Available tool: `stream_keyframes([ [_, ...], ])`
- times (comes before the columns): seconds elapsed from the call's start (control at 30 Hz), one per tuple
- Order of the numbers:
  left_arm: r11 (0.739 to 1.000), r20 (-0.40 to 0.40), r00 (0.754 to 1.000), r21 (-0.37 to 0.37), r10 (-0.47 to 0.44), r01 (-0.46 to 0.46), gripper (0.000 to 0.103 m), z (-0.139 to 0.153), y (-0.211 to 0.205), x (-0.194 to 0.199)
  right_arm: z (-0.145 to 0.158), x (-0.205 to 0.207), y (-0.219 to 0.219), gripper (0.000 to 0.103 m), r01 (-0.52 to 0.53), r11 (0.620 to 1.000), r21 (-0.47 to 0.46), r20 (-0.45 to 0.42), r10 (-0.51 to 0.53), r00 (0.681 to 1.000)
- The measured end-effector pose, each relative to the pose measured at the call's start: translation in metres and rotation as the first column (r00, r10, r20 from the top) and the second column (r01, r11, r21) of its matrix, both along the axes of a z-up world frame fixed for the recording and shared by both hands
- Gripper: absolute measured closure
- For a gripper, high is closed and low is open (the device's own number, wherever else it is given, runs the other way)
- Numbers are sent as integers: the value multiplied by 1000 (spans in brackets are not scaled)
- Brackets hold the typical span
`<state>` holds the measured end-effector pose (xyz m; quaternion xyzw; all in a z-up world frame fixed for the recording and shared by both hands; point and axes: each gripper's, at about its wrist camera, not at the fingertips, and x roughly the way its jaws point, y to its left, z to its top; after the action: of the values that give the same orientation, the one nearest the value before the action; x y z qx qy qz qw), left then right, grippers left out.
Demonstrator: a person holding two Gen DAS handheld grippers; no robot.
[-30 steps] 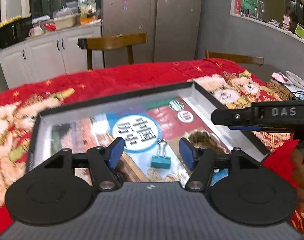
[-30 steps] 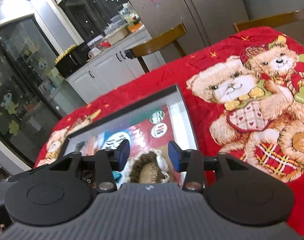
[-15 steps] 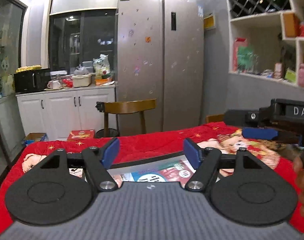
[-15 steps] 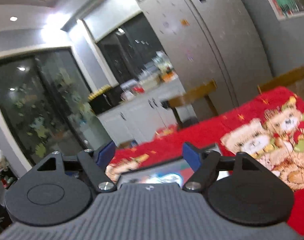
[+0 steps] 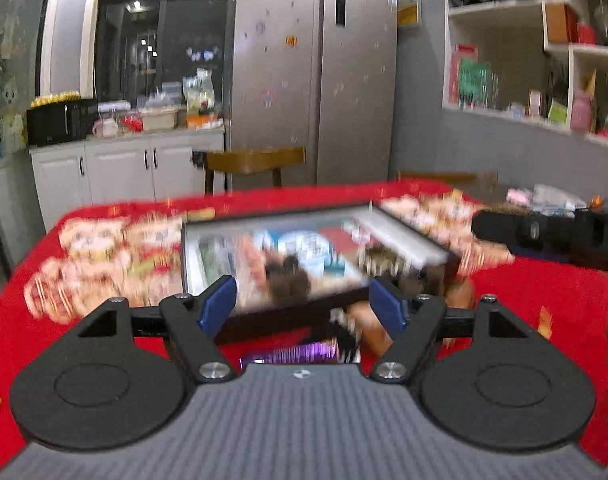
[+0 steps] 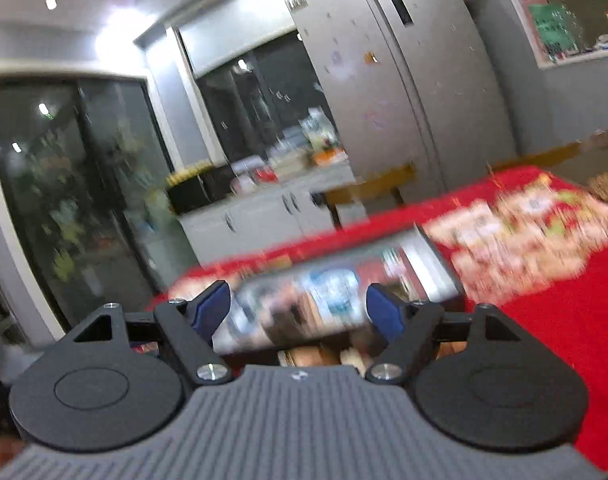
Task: Organize objects
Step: 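Move both tools back toward the remaining items beside the box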
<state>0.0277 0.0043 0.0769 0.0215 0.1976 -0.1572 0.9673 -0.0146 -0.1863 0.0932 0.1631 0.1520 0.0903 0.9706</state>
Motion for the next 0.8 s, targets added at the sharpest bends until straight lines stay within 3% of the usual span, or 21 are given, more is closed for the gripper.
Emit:
stream_keyframes([
  [0.17, 999, -99, 994, -25, -43, 40, 25, -42, 4, 14, -39, 7, 6, 27, -14, 999, -30, -156, 9, 988],
  [0.23, 998, -161, 985, -46, -58, 51, 25, -50, 6, 26, -49, 12, 6, 38, -38, 999, -28, -204, 32, 978],
  [0.33, 996, -195, 980, -84, -37, 21, 25, -58, 12, 42, -60, 17, 10, 43, -91, 994, -55, -252, 74, 965],
  [0.47, 995, -234, 972, -103, -13, -11, 25, -64, 18, 58, -72, 25, 19, 43, -147, 986, -84, -295, 116, 948],
  [0.57, 997, -222, 975, -66, 10, -25, 25, -65, 15, 60, -72, 31, 22, 34, -160, 980, -115, -286, 122, 950],
  [0.8, 999, -187, 982, 29, 36, -31, 24, -62, 3, 66, -73, 53, 23, 33, -179, 974, -136, -300, 132, 945],
])
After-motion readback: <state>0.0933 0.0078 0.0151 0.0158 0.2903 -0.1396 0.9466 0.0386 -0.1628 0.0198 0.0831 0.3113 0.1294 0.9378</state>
